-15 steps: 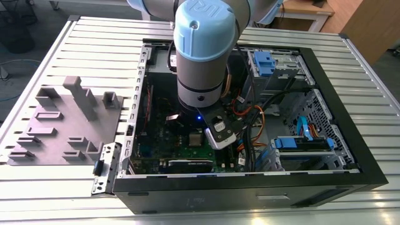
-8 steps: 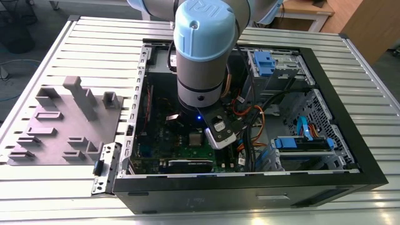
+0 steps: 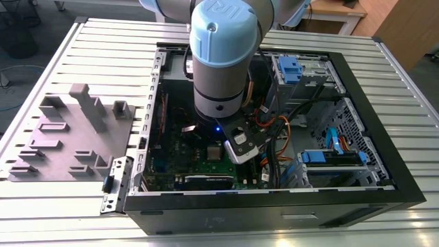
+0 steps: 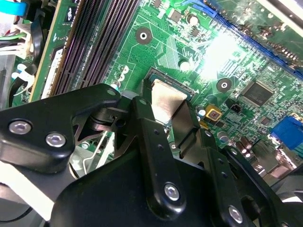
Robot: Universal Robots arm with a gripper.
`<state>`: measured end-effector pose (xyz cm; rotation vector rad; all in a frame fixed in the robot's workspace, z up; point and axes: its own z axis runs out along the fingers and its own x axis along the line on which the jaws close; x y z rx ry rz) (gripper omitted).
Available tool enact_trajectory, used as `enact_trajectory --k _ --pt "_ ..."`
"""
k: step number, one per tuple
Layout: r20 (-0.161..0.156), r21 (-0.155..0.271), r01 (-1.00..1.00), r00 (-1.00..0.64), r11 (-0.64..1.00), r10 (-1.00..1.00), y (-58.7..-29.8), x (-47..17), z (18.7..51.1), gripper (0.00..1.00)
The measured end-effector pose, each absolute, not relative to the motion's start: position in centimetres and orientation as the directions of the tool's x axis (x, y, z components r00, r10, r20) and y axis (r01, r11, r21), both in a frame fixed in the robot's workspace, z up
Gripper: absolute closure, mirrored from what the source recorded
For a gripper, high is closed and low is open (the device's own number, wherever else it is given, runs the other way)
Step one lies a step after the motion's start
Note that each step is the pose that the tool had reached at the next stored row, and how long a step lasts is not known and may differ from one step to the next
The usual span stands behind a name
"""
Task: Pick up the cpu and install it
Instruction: 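Place the cpu into insertion slot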
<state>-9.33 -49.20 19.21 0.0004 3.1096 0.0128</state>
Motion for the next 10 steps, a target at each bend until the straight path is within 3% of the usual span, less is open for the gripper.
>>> enact_trajectory --k 10 --pt "-0.033 0.008 0.0 -0.999 1.0 0.0 -49.27 -9.33 19.1 0.58"
